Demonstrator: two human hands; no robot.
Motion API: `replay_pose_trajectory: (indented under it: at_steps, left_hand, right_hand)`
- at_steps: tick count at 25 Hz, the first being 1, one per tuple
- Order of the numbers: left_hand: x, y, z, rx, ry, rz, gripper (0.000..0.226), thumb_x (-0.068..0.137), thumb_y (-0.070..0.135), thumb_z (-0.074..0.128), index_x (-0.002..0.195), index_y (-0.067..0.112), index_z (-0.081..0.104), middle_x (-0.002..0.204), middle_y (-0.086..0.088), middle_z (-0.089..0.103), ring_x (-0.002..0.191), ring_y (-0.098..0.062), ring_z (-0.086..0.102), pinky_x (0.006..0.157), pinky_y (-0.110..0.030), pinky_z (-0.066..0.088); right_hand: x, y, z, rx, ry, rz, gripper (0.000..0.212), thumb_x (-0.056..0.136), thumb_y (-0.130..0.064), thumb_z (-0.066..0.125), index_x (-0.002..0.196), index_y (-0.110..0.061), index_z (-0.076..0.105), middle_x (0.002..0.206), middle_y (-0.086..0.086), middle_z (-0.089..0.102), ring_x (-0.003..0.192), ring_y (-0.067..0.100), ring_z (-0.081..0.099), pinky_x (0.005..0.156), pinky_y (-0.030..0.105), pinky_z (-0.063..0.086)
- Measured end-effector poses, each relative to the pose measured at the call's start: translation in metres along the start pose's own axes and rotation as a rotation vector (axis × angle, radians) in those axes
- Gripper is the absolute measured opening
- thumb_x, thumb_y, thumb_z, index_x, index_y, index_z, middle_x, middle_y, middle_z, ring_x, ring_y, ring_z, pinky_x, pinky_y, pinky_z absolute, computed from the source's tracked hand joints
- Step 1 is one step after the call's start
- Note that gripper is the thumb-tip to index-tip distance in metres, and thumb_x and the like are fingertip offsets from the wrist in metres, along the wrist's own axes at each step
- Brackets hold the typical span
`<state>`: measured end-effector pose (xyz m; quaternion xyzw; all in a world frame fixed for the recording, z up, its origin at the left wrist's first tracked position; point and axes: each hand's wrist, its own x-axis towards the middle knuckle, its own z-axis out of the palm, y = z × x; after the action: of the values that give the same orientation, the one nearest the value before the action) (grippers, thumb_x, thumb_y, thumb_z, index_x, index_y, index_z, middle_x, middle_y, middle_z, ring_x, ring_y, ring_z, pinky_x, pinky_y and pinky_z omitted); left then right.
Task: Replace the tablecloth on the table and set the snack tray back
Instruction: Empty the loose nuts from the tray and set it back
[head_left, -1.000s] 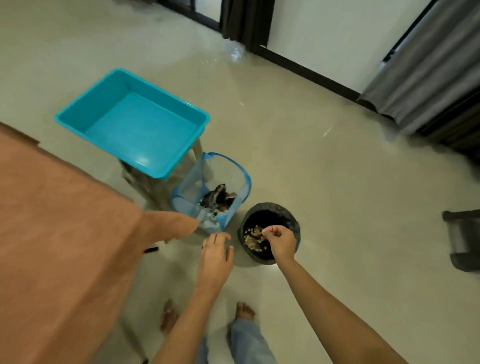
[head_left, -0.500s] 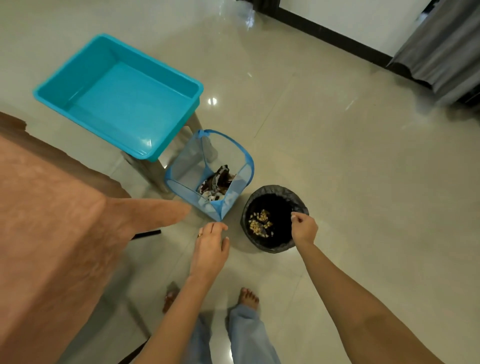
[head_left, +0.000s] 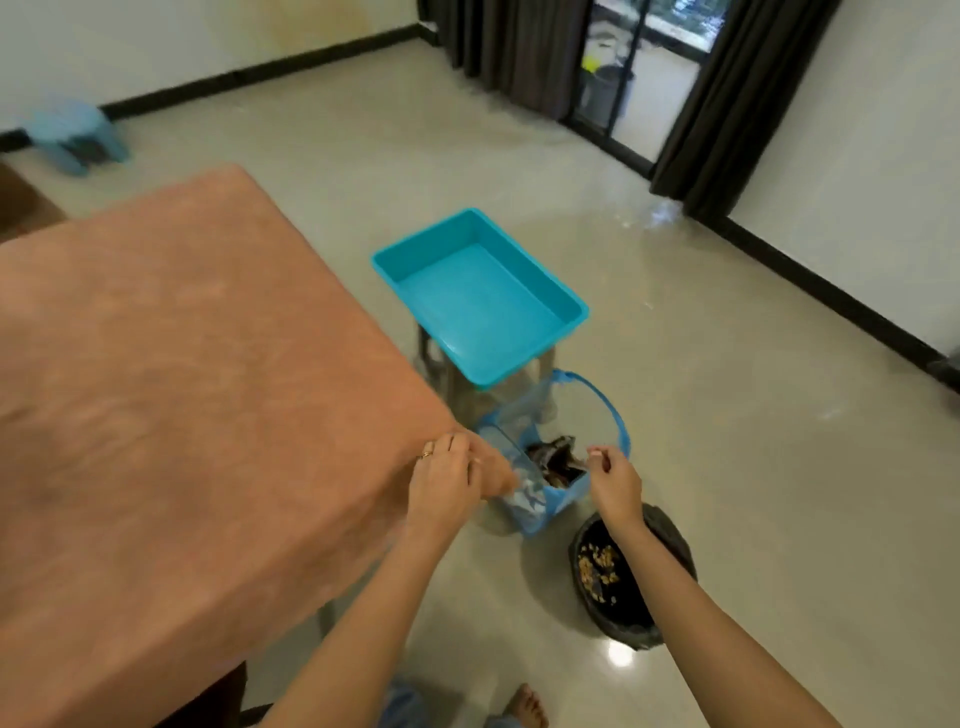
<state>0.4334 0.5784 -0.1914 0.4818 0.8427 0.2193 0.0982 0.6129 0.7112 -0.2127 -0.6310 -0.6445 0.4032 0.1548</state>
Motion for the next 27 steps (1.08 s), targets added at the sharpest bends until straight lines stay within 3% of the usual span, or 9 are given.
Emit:
replay_pose_trajectory:
  at_steps: [4, 7, 9, 11, 15, 18, 22, 25, 27]
  left_hand:
    - [-0.015, -0.079, -0.083, 0.014, 0.140, -0.210, 0.025, 0.080, 0.024, 0.041, 0.089, 0.014, 0.061, 0.083, -0.005, 0.062, 0.075, -0.030, 0.058, 0.070, -0.037, 0.045]
    - [-0.045, -0.149, -0.128, 0.030, 0.234, -0.383, 0.018, 0.086, 0.017, 0.052, 0.100, 0.012, 0.061, 0.095, -0.008, 0.061, 0.086, -0.032, 0.057, 0.075, -0.040, 0.046]
    - [-0.065, -0.199, -0.153, 0.007, 0.333, -0.504, 0.025, 0.089, 0.012, 0.055, 0.113, 0.008, 0.059, 0.110, -0.010, 0.059, 0.097, -0.035, 0.056, 0.081, -0.042, 0.046]
    - [-0.085, -0.246, -0.174, -0.029, 0.382, -0.573, 0.040, 0.094, 0.016, 0.043, 0.133, 0.010, 0.049, 0.134, -0.011, 0.051, 0.118, -0.033, 0.050, 0.095, -0.043, 0.042]
    - [-0.115, -0.331, -0.213, -0.003, 0.408, -0.668, 0.055, 0.095, 0.035, 0.023, 0.149, 0.021, 0.030, 0.155, -0.005, 0.029, 0.139, -0.026, 0.031, 0.112, -0.038, 0.026]
    - [-0.135, -0.382, -0.232, 0.122, 0.332, -0.802, 0.060, 0.093, 0.048, 0.020, 0.150, 0.028, 0.026, 0.157, -0.003, 0.023, 0.144, -0.027, 0.024, 0.115, -0.046, 0.017]
    - [-0.162, -0.425, -0.230, 0.232, 0.249, -0.960, 0.066, 0.088, 0.062, 0.022, 0.148, 0.038, 0.025, 0.157, 0.000, 0.022, 0.145, -0.028, 0.020, 0.114, -0.051, -0.001]
    - [-0.180, -0.447, -0.234, 0.243, 0.278, -1.076, 0.069, 0.086, 0.066, 0.023, 0.149, 0.038, 0.024, 0.157, 0.000, 0.021, 0.145, -0.026, 0.017, 0.115, -0.048, -0.004]
    - [-0.208, -0.460, -0.240, 0.224, 0.301, -1.190, 0.070, 0.086, 0.065, 0.020, 0.150, 0.037, 0.019, 0.158, -0.003, 0.018, 0.146, -0.025, 0.013, 0.115, -0.047, -0.002]
  right_hand:
    - [-0.033, -0.123, 0.062, -0.075, -0.150, -0.436, 0.025, 0.098, -0.014, 0.045, 0.116, -0.003, 0.060, 0.113, 0.016, 0.064, 0.106, 0.031, 0.058, 0.086, 0.032, 0.041]
    - [-0.090, -0.178, 0.134, -0.208, -0.332, -0.692, 0.038, 0.097, -0.018, 0.039, 0.130, -0.004, 0.052, 0.132, 0.015, 0.054, 0.124, 0.030, 0.049, 0.101, 0.027, 0.032]
    - [-0.136, -0.209, 0.192, -0.241, -0.458, -0.889, 0.045, 0.093, -0.012, 0.035, 0.134, 0.005, 0.048, 0.141, 0.025, 0.044, 0.133, 0.037, 0.040, 0.111, 0.029, 0.021]
    - [-0.174, -0.235, 0.253, -0.304, -0.536, -1.109, 0.053, 0.092, -0.016, 0.029, 0.138, 0.006, 0.042, 0.146, 0.027, 0.035, 0.137, 0.038, 0.032, 0.117, 0.037, 0.018]
    - [-0.230, -0.280, 0.351, -0.476, -0.643, -1.366, 0.057, 0.095, -0.023, 0.027, 0.149, -0.006, 0.024, 0.157, 0.016, 0.014, 0.146, 0.030, 0.009, 0.119, 0.043, 0.013]
    - [-0.252, -0.297, 0.408, -0.607, -0.658, -1.534, 0.062, 0.093, -0.035, 0.036, 0.151, -0.016, 0.024, 0.157, 0.012, 0.018, 0.147, 0.025, 0.011, 0.116, 0.044, 0.007]
    - [-0.231, -0.306, 0.440, -0.716, -0.620, -1.579, 0.063, 0.092, -0.051, 0.034, 0.151, -0.032, 0.020, 0.158, 0.005, 0.017, 0.146, 0.022, 0.016, 0.115, 0.046, 0.006]
    - [-0.148, -0.319, 0.424, -0.782, -0.482, -1.260, 0.067, 0.090, -0.057, 0.022, 0.151, -0.029, 0.020, 0.158, 0.004, 0.015, 0.147, 0.022, 0.015, 0.117, 0.041, 0.003]
    - [-0.074, -0.316, 0.382, -0.817, -0.351, -1.006, 0.074, 0.087, -0.060, 0.014, 0.151, -0.023, 0.023, 0.158, 0.008, 0.018, 0.146, 0.024, 0.015, 0.118, 0.047, 0.008]
